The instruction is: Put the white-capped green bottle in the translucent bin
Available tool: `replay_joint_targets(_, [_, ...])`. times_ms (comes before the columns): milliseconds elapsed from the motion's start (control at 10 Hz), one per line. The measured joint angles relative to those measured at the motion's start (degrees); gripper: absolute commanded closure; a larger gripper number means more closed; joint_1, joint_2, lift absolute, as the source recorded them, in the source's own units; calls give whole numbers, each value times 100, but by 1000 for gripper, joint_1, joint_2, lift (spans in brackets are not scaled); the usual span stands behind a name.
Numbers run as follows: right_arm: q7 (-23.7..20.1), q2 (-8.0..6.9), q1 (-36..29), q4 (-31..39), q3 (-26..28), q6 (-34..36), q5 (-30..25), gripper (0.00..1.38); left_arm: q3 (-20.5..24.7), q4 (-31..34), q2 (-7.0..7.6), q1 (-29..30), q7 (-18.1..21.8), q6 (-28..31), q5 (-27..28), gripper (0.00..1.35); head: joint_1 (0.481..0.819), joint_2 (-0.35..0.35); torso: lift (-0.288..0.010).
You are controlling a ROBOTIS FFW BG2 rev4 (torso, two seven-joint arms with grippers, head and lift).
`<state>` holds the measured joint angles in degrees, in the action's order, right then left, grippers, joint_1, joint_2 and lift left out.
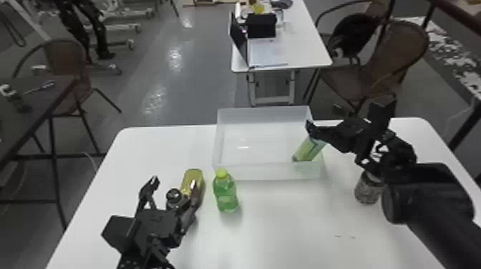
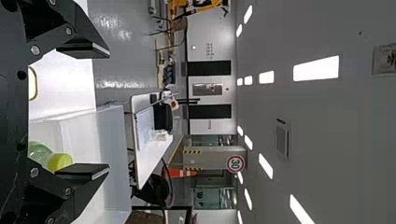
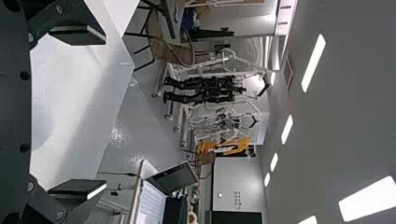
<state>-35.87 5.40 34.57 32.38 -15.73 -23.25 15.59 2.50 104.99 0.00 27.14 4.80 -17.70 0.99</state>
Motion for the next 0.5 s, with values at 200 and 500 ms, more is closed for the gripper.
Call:
replay_joint_targets(200, [191,-16,-530,953,10,117,294,303,38,9,0,28,-10,-107,25,404,695,147,-20])
replay_joint_targets(500, [2008,515,-2753,4404,218,1131,143,305,51,124,0,140,-74,-165,133,404,695,123,-20])
